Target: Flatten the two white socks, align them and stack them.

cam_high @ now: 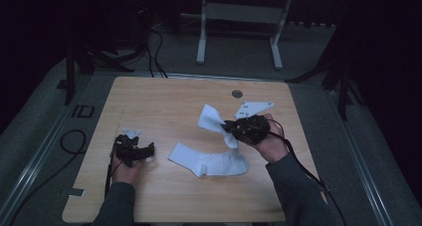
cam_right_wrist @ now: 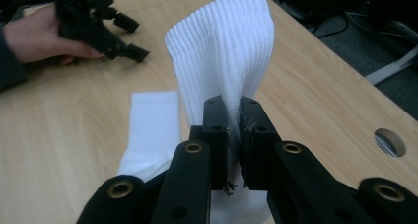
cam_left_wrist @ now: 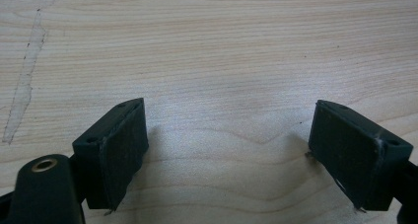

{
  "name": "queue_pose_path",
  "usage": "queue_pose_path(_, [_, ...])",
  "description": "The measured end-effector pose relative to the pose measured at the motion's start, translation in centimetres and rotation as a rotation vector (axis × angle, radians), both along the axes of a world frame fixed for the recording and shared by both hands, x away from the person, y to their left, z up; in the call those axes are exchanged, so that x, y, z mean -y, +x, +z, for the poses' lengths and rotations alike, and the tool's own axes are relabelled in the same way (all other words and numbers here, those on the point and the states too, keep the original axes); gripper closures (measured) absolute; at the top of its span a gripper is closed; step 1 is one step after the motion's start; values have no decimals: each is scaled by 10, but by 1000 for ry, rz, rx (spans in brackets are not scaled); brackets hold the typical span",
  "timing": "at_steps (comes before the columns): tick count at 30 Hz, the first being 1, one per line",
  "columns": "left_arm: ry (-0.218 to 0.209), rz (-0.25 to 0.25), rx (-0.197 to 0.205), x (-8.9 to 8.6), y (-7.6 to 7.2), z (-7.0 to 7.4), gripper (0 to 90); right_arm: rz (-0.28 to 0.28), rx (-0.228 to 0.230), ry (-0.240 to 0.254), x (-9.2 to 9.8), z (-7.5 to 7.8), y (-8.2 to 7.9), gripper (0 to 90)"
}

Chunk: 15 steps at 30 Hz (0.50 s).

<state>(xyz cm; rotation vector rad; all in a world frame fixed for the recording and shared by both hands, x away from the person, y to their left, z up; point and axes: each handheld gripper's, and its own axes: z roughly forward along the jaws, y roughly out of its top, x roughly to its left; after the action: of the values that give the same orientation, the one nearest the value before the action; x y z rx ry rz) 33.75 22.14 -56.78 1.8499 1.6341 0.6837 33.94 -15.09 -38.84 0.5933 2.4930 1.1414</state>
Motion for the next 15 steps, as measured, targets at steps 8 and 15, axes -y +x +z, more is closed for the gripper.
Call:
queue_pose_path(8, [0,0,-1,0,0,0,151,11,-62,-44,-9,-25,-15,827])
queue_pose_path(15, [1,1,-3,0,0,0,151,1,-124,-34,-23,-57,-11,823])
